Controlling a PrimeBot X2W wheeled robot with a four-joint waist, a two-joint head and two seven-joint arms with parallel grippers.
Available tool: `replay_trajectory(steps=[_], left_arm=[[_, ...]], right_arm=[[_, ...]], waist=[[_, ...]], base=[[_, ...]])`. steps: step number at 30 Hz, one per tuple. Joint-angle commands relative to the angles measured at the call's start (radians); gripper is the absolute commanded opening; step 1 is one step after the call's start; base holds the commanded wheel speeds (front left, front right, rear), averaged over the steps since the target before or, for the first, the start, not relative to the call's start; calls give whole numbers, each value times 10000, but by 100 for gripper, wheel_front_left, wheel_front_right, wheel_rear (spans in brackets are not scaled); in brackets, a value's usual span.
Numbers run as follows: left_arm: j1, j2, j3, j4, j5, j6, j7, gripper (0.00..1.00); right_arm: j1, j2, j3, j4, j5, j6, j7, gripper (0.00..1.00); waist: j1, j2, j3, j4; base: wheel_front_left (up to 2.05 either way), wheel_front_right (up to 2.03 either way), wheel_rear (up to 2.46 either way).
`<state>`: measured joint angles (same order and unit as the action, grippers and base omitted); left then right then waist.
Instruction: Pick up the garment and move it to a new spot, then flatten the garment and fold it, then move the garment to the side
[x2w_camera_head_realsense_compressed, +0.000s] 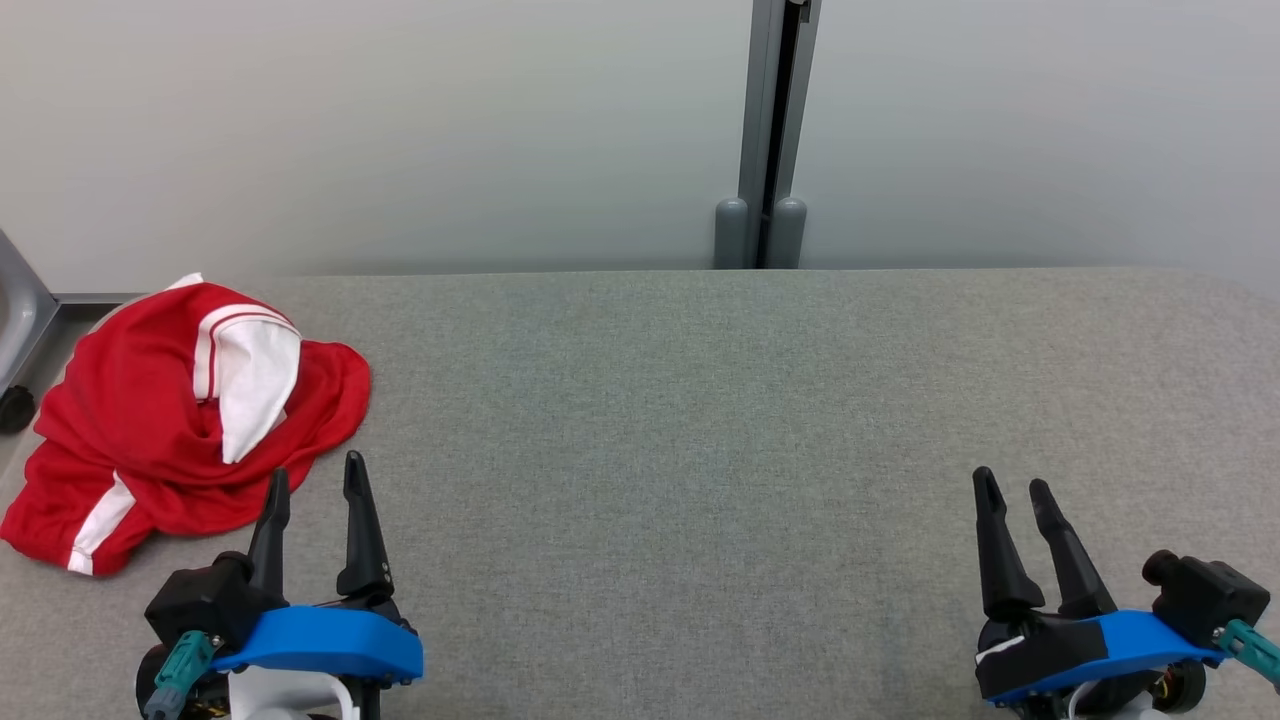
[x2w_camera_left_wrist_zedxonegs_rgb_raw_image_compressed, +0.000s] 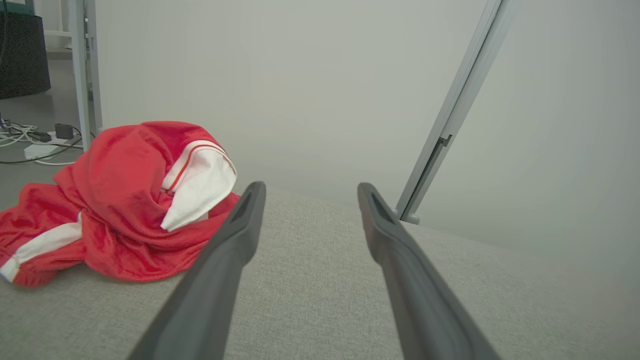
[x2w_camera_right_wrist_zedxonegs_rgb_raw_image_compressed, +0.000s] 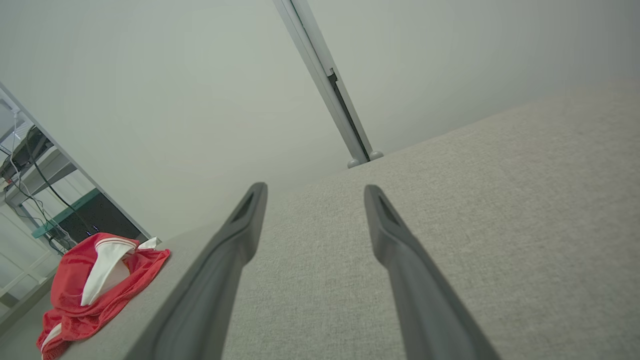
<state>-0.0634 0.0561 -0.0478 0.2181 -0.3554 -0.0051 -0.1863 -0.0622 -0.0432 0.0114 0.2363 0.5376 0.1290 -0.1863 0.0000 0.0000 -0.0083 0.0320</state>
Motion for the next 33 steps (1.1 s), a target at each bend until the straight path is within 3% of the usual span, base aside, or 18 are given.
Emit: replay_trajectory(steps=[1, 33], left_arm=[[-110, 56, 22, -19, 316, 72, -99, 100], [42, 63, 138, 629, 2539, 218, -717, 100]], right_arm=[[-96, -86, 1, -8, -346, 22, -102, 100], [-133, -102, -76, 542, -3024, 28, -720, 100]], waist=[[0, 0, -7, 6], [0, 0, -128, 130]], base=[[0, 0, 0], [0, 0, 0]])
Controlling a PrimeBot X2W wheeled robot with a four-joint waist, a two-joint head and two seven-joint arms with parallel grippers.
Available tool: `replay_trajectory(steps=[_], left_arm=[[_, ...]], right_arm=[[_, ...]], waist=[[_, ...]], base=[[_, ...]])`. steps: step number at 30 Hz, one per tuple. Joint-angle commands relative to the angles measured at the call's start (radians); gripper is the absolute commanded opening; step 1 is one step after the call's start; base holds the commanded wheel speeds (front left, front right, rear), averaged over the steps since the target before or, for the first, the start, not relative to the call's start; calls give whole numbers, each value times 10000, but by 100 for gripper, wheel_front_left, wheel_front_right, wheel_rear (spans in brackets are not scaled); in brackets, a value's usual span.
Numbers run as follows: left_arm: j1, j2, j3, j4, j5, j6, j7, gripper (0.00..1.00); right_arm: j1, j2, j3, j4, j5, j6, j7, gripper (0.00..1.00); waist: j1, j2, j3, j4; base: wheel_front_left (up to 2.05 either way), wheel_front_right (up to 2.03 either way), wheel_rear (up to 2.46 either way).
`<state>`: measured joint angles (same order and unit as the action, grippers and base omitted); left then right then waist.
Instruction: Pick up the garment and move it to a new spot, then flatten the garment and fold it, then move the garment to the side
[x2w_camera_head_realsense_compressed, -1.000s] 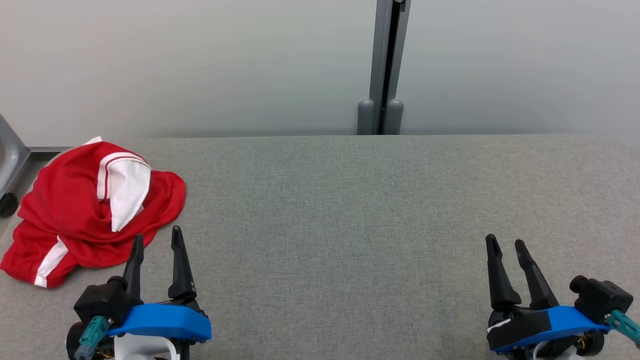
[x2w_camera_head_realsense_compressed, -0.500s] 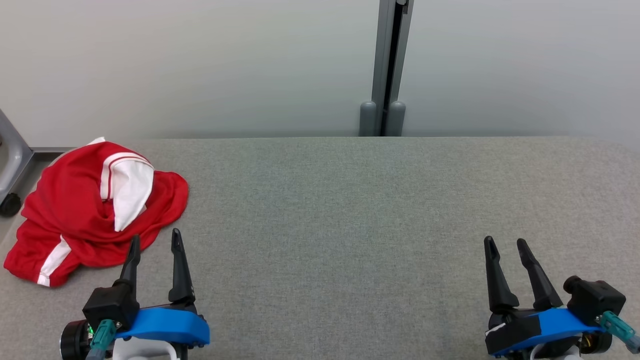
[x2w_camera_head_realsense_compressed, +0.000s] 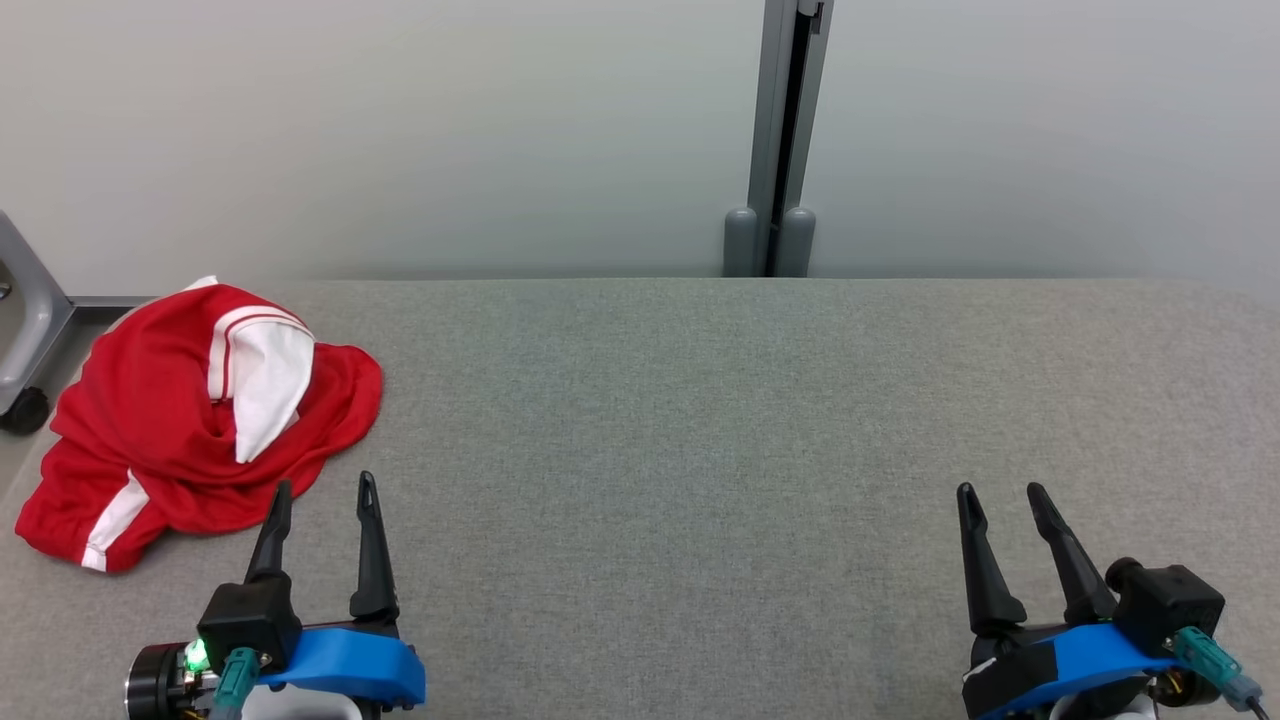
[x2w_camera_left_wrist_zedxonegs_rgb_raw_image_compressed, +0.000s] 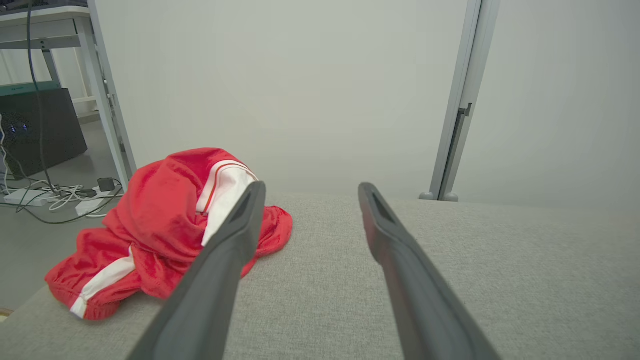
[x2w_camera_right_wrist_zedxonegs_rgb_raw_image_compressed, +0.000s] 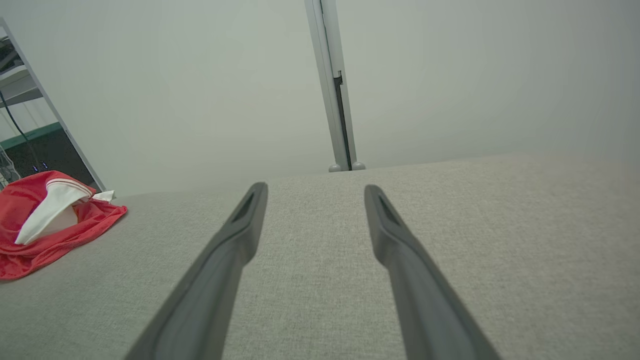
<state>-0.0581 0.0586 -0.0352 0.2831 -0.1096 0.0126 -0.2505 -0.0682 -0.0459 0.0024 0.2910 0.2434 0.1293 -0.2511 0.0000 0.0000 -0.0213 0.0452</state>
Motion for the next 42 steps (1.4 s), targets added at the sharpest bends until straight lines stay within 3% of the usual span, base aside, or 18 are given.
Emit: replay_trajectory(steps=[1, 28, 42], left_arm=[[-29, 35, 7, 2, 139, 44, -95, 100], [-103, -30, 127, 285, -172, 9, -162, 100], [-134, 216, 342, 251, -51, 33, -162, 100]], right_arm=[[-78, -75, 20, 26, -139, 24, -85, 100], [-128, -74, 77, 345, -241, 25, -161, 100], [-115, -71, 129, 391, -163, 25, -152, 100]], waist=[[0, 0, -1, 3], [0, 0, -33, 66], [0, 0, -133, 1078]], base=[[0, 0, 0], [0, 0, 0], [0, 0, 0]])
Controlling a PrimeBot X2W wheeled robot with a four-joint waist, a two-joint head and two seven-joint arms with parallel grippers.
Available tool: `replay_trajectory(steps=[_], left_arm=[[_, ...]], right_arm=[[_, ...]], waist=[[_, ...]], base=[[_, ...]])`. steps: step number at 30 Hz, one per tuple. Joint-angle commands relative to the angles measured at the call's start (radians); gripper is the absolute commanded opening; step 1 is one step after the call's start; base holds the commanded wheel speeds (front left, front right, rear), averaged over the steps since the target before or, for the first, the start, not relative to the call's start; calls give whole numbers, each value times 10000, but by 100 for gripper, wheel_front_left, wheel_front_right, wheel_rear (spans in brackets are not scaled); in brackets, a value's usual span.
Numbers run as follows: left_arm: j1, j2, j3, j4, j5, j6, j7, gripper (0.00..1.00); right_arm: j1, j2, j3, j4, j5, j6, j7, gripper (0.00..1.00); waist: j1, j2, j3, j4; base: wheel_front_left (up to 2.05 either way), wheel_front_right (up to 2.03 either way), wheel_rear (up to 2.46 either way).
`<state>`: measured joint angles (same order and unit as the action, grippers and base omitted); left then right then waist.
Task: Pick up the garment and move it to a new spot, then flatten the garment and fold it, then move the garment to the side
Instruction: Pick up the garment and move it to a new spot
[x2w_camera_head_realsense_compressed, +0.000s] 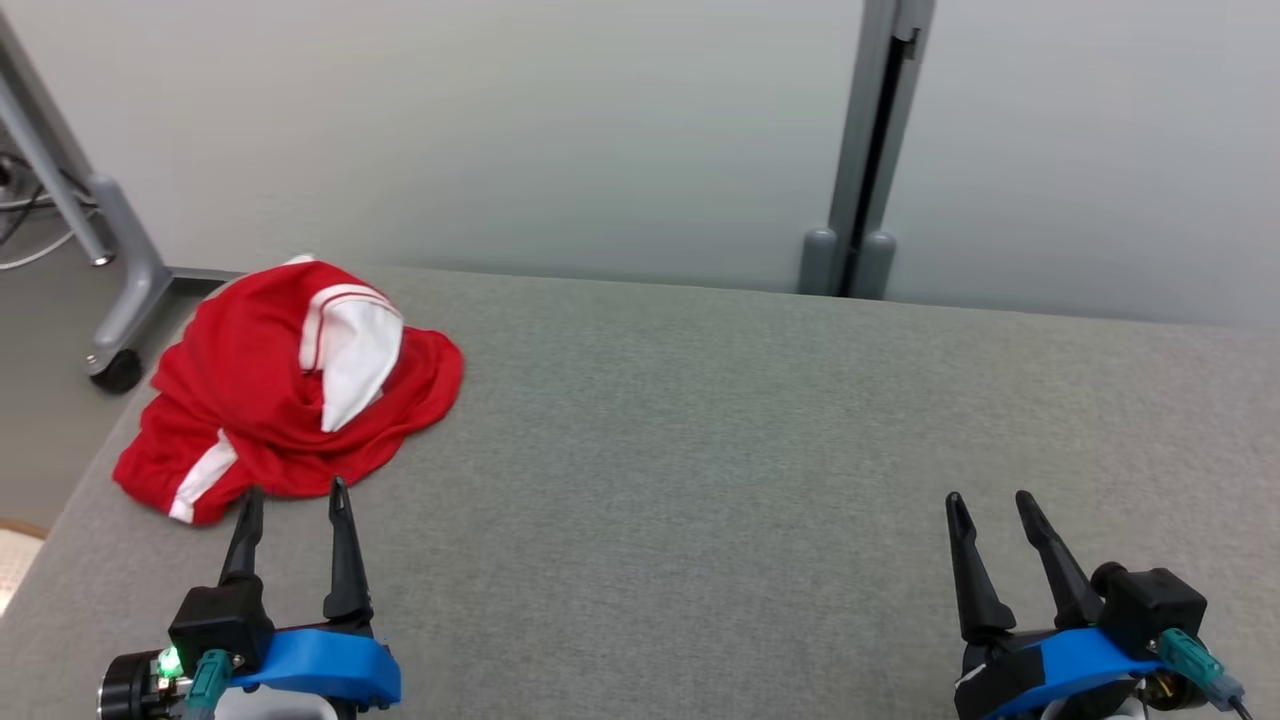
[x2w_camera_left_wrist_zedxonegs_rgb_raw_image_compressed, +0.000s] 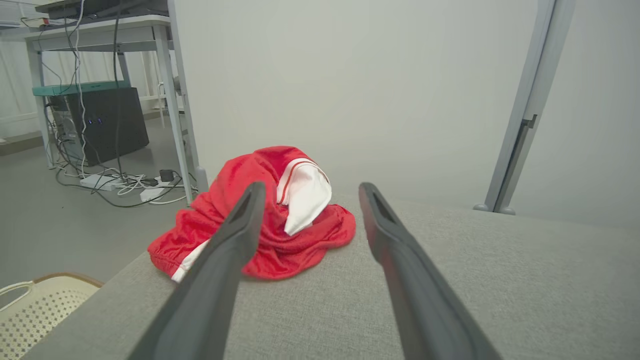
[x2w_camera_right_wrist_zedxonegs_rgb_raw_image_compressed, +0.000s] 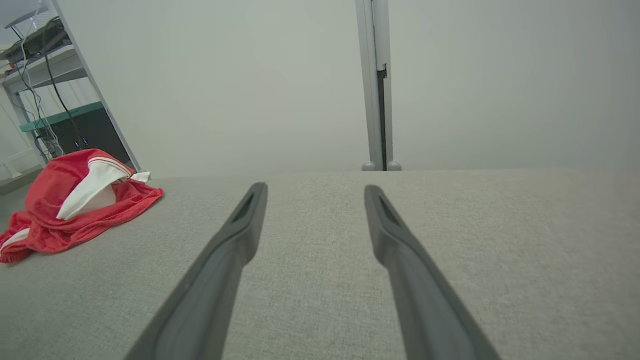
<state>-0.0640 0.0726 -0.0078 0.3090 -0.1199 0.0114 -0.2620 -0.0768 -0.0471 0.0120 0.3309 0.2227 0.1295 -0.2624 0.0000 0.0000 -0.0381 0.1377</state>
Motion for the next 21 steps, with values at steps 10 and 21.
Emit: replay_trajectory(steps=[10, 21], left_arm=[[93, 221, 192, 2, 44, 73, -38, 100], [197, 425, 305, -62, 6, 104, -38, 100]], right_arm=[[166, -61, 119, 21, 173, 22, -38, 100], [251, -61, 129, 30, 315, 22, -38, 100]], waist=[[0, 0, -64, 1346], [0, 0, -112, 2585]], base=[[0, 0, 0], [0, 0, 0]])
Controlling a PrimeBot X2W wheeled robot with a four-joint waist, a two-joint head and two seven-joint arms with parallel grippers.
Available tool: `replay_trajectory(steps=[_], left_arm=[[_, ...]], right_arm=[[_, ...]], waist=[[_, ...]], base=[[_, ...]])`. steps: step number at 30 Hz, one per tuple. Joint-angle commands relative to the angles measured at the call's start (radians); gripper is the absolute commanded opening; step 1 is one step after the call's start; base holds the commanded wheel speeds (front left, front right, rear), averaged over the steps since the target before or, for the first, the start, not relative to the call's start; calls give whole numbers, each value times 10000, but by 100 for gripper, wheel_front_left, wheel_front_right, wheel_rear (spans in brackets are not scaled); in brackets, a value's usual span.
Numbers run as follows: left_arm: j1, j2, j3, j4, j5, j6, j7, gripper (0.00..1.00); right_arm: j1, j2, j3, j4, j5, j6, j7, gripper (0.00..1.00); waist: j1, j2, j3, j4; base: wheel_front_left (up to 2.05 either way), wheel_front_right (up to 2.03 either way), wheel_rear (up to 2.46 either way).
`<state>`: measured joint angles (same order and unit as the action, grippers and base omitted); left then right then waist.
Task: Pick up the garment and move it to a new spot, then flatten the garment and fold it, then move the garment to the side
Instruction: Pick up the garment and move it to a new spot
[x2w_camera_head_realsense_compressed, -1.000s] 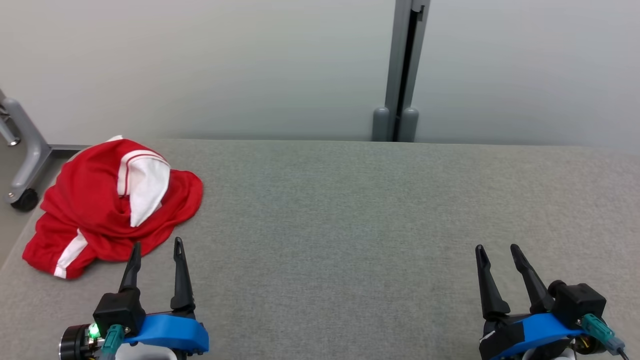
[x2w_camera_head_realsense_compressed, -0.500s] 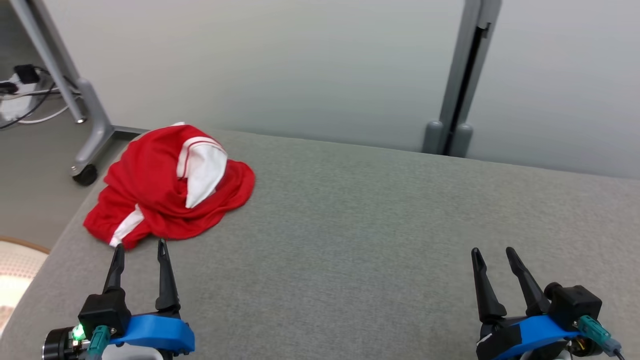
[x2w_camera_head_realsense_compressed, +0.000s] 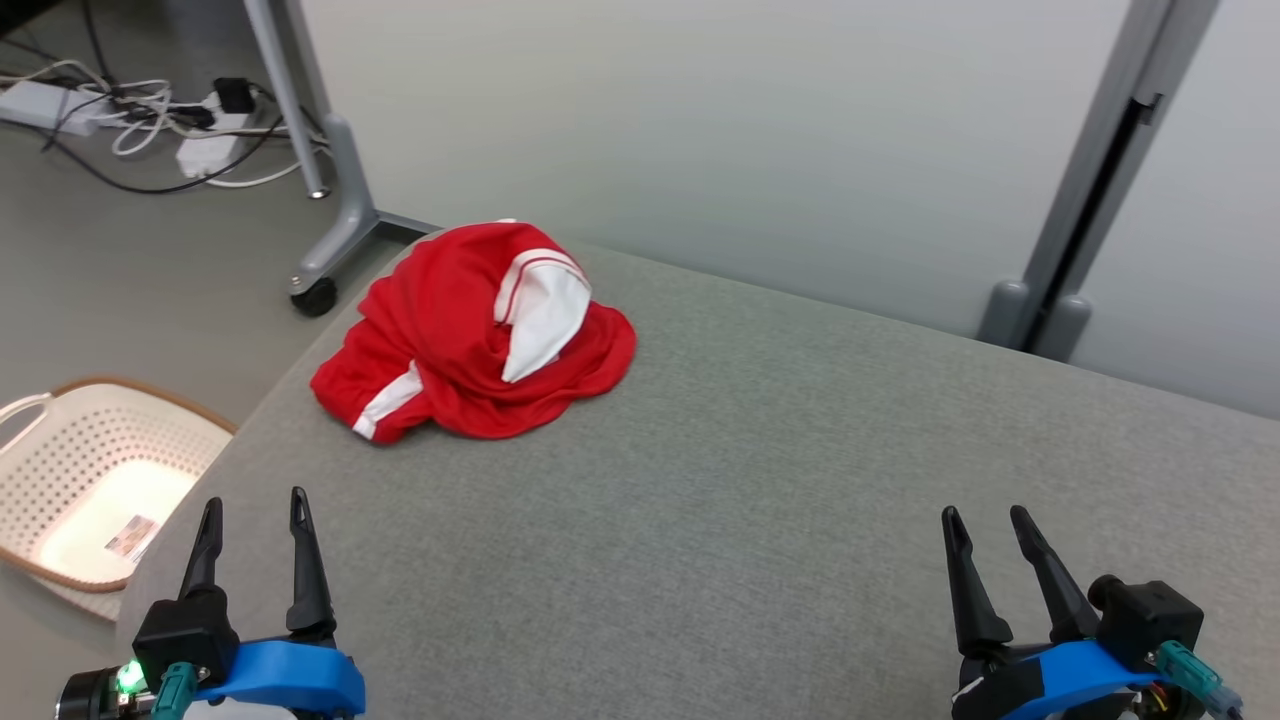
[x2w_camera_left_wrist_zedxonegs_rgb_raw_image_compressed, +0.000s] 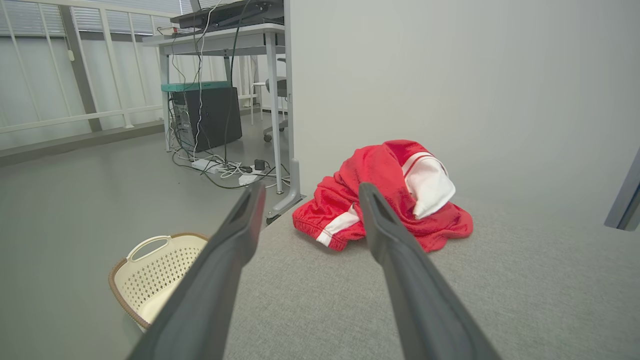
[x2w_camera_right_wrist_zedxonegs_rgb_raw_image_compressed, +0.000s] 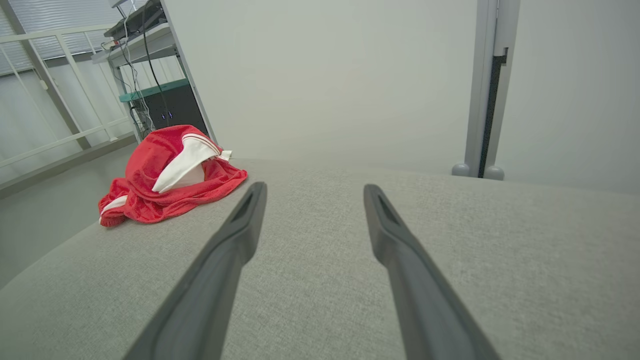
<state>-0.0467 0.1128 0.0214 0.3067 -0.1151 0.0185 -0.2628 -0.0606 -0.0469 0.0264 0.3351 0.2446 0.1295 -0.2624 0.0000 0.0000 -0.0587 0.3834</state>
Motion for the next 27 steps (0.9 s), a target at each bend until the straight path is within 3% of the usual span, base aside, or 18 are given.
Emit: replay_trajectory(steps=[1, 13, 21, 27], left_arm=[[47, 36, 27, -48, -40, 49, -30, 100], [222, 217, 172, -155, -169, 99, -30, 100], [-249, 327, 370, -235, -362, 141, -31, 100], [-1523, 601, 614, -211, -638, 39, -31, 100]], right_arm=[[100, -61, 6, -14, 86, 22, -38, 100], [76, -63, 90, 10, 114, 22, -38, 100], [-145, -63, 82, -47, -165, 22, -38, 100], [-544, -63, -40, -254, -670, 21, -38, 100]], waist=[[0, 0, 87, 229], [0, 0, 116, 731], [0, 0, 440, 324], [0, 0, 1141, -236]], base=[[0, 0, 0], [0, 0, 0], [0, 0, 0], [0, 0, 0]])
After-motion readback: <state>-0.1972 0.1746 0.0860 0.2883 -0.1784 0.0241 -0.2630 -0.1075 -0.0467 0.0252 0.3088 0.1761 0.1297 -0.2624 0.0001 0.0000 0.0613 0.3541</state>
